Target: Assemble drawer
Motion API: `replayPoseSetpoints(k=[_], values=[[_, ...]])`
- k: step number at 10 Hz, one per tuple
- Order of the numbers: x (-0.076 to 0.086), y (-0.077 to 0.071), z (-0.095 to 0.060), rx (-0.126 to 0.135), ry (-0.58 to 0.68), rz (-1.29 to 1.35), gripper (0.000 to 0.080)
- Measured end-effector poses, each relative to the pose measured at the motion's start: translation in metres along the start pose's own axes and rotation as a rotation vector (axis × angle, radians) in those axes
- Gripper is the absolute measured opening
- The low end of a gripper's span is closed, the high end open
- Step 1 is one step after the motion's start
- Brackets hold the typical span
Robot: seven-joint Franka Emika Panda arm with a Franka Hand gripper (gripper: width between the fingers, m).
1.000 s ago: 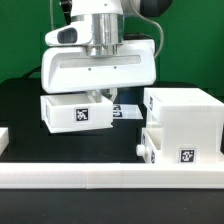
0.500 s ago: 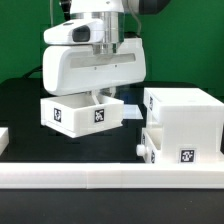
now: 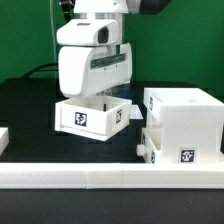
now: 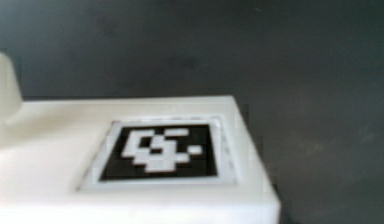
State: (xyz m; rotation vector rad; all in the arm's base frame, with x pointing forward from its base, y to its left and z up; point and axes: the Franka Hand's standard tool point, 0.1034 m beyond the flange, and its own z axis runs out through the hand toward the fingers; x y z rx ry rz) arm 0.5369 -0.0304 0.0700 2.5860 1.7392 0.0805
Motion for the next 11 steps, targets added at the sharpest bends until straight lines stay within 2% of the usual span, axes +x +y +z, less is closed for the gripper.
replayPoseSetpoints(k=[4, 5, 7, 8, 11], values=[[-0.004, 0.0, 0.001, 0.0, -0.012, -0.219, 0.0041], [0.001, 0.0, 0.002, -0.001, -0.017, -0.244, 0.0041], [0.011, -0.002, 0.005, 0.02, -0.033, -0.293, 0.0041], [0.011, -0.002, 0.009, 0.044, -0.04, -0.299, 0.0041], [0.01, -0.001, 0.01, 0.047, -0.041, -0.294, 0.0041]])
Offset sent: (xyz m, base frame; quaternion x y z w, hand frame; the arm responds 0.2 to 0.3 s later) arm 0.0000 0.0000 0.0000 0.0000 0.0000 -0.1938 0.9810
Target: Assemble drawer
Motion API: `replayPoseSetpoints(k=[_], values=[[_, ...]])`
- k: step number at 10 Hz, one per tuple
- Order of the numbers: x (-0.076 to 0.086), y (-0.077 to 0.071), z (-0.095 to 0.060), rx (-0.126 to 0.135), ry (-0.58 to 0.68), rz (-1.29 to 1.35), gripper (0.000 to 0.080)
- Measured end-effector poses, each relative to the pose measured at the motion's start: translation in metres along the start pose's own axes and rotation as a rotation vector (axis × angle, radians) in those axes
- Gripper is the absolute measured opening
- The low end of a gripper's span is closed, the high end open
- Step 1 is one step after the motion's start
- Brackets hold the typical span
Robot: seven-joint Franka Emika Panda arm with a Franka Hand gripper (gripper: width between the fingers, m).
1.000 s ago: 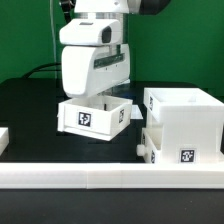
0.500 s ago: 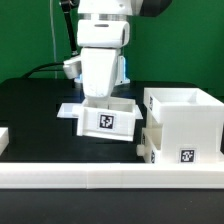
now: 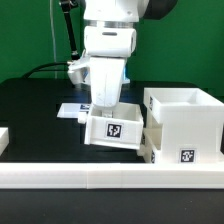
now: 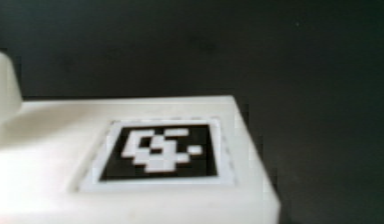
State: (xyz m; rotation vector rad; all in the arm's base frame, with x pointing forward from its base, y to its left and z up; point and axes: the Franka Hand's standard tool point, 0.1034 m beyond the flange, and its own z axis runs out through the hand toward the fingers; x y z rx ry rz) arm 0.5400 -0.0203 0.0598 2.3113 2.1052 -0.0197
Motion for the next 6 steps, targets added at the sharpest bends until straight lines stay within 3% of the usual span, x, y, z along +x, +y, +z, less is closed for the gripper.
replayPoseSetpoints(k=[1, 2, 5, 6], values=[[0.0003, 0.0004, 0.0, -0.002, 0.0, -0.001, 0.0041], [0.0021, 0.0045, -0.0019, -0.023, 0.002, -0.004, 0.0041], [0.004, 0.0036, -0.0015, -0.017, 0.003, -0.004, 0.0041], [0.0047, 0.0049, -0.0018, -0.03, 0.006, -0.004, 0.0041]])
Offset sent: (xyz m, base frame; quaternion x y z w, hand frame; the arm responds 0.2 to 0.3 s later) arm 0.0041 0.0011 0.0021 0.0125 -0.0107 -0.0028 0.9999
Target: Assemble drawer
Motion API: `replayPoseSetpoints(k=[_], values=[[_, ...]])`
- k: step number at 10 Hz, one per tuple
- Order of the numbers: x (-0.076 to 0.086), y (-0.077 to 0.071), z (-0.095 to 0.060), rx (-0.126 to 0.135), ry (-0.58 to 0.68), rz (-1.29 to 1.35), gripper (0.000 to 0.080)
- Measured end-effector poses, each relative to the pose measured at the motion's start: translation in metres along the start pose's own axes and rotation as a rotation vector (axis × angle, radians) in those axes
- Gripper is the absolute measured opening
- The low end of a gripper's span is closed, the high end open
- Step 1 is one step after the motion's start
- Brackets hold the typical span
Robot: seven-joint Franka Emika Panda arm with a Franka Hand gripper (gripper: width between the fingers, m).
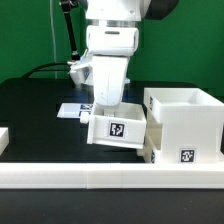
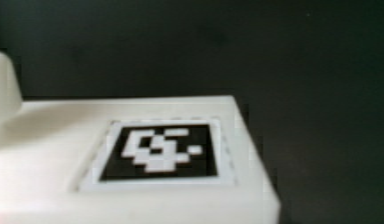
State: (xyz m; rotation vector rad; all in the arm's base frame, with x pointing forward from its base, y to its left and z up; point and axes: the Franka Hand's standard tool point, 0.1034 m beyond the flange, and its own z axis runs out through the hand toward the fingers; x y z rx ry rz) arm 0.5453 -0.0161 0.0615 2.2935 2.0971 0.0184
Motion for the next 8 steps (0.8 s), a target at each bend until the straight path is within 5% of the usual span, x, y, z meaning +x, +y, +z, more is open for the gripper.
replayPoseSetpoints(k=[1, 8], values=[[0.0001, -0.0003, 0.0011, -0.014, 0.003, 0.0, 0.0041], [0.008, 0.0068, -0.004, 0.002, -0.004, -0.028, 0.0041]])
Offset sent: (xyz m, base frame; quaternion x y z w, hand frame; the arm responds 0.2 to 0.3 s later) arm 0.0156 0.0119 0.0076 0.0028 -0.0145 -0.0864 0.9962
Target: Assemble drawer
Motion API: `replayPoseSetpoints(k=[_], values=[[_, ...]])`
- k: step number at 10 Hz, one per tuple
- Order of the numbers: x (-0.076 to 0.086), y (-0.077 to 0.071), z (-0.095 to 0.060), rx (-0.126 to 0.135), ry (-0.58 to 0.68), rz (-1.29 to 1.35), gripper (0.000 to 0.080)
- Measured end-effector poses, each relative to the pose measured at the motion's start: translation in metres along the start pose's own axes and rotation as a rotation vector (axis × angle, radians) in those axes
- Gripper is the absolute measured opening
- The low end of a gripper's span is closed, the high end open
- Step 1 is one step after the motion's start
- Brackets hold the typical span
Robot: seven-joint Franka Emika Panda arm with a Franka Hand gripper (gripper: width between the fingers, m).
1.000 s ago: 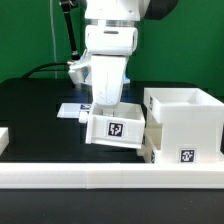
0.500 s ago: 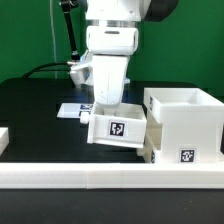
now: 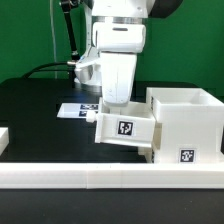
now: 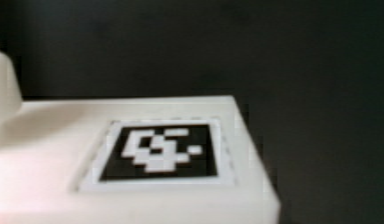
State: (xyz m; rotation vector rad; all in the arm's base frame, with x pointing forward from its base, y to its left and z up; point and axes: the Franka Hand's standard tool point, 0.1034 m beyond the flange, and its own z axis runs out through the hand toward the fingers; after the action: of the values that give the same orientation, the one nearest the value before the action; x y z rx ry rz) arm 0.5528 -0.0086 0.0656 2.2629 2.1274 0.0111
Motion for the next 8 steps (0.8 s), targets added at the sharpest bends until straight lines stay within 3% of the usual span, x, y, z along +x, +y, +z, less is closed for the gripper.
replayPoseSetpoints(k=[3, 8], values=[[-0.001, -0.001, 0.001, 0.003, 0.0, 0.0, 0.0041], [-0.02, -0.003, 0.004, 0.006, 0.009, -0.01, 0.0042]])
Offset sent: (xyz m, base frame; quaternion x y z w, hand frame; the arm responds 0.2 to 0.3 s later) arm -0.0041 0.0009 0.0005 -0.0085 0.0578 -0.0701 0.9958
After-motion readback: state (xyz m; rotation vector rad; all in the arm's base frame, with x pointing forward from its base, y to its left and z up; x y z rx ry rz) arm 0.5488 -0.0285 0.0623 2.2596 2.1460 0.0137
